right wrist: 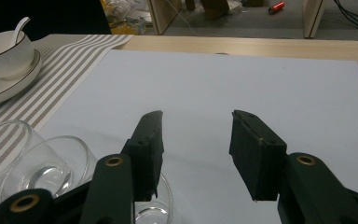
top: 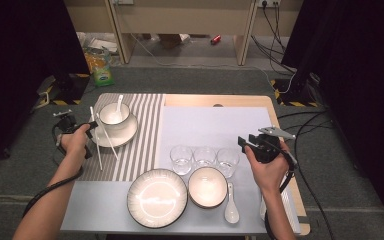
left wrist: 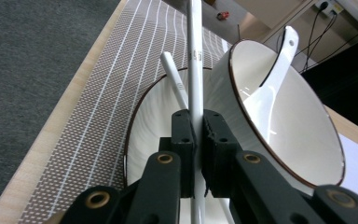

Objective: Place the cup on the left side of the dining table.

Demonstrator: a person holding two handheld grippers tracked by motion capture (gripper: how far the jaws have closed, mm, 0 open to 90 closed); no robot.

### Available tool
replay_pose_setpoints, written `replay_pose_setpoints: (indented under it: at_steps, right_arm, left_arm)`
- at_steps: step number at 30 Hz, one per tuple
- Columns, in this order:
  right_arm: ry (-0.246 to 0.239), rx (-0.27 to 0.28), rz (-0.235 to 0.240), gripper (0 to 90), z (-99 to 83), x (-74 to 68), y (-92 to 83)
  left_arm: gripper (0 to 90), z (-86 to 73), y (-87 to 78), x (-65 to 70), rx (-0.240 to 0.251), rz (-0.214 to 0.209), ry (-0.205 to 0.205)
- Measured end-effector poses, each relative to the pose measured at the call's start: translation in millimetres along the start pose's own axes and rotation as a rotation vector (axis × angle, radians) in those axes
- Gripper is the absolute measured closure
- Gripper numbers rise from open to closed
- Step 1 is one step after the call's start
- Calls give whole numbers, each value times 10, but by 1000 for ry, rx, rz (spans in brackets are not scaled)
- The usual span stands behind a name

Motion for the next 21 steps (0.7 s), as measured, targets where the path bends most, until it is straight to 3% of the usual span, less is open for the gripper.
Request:
replay_pose_setpoints:
  at_steps: [5, 21]
  right_arm:
    - [-2, 0, 1, 541, 1, -6, -2]
    - [-12, 0, 5, 542, 1, -14, 12]
  left_arm:
    - [833, -6, 10, -40, -9, 30, 1]
    - [829, -29, 44, -61, -39, 71, -7]
Point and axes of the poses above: each handheld gripper's, and its own axes: y roughly forward along the jaws, z roughly out of its top, x roughly to its right, the point moved 3 cm from there along y, roughly forward along the jaws, and after that the axes turned 7 degrees about -y, right-handed, at the moved point
